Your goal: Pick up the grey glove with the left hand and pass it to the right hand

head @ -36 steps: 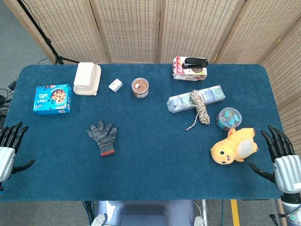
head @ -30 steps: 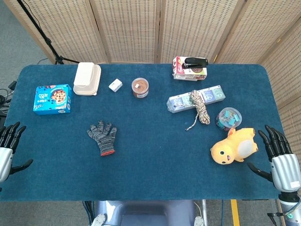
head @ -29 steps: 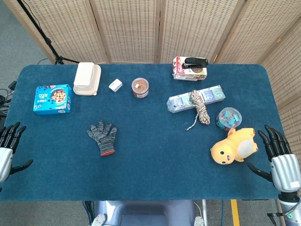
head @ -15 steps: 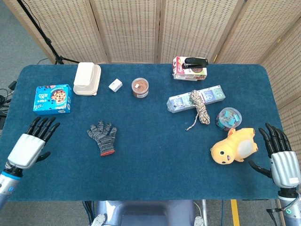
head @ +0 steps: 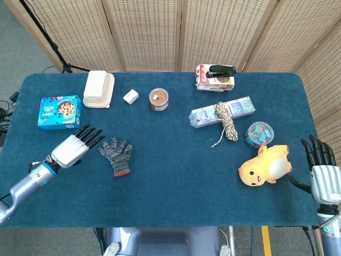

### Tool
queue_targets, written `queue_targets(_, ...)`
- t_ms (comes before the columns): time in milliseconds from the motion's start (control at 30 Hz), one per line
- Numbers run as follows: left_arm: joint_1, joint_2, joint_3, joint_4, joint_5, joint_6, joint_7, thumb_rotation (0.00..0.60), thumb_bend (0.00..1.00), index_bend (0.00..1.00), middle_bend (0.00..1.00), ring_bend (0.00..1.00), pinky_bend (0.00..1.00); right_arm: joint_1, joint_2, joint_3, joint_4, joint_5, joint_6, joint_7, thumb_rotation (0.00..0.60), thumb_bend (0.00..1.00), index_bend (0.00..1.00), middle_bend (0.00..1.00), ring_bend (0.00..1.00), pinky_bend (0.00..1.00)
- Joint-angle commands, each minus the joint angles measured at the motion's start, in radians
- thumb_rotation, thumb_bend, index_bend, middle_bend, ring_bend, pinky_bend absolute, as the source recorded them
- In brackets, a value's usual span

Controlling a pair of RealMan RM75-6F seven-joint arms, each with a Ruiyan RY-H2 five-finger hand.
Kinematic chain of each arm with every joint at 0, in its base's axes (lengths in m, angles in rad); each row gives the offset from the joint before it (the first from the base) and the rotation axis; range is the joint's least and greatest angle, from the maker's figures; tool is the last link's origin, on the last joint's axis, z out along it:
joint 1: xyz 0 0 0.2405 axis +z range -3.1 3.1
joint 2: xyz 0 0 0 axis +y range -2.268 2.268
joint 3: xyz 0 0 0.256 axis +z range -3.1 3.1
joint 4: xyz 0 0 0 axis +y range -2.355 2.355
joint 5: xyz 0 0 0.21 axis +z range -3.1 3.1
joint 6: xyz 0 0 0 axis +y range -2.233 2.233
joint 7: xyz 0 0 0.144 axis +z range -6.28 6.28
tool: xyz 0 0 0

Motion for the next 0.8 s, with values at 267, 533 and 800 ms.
queue_targets(267,-0.101,-0.245,0.078,0.318,0.063,0.079,-0.202,0.6,0.2,0.09,0.01,0.03,0.08,0.005,0.003,-0.005,0.003,0.004,-0.019,0.012,0.6,0.05,0.0,0.0,0.0,0.06)
queue_targets(533,-0.117,-0.315,0.108,0.403,0.05,0.094,-0.236,0.6,0.22,0.26,0.12,0.11,0.17,0.008,0.009,-0.011,-0.006,0.0,-0.027,0.014,0.6,0.05,0.0,0.0,0.0,0.06)
queue_targets(800,-0.113,-0.359,0.113,0.478,0.01,0.11,-0.272,0.6,0.25,0.3,0.26,0.23,0.28,0.006,0.016,-0.014,-0.015,0.002,-0.031,0.017,0.6,0.05,0.0,0.0,0.0,0.06)
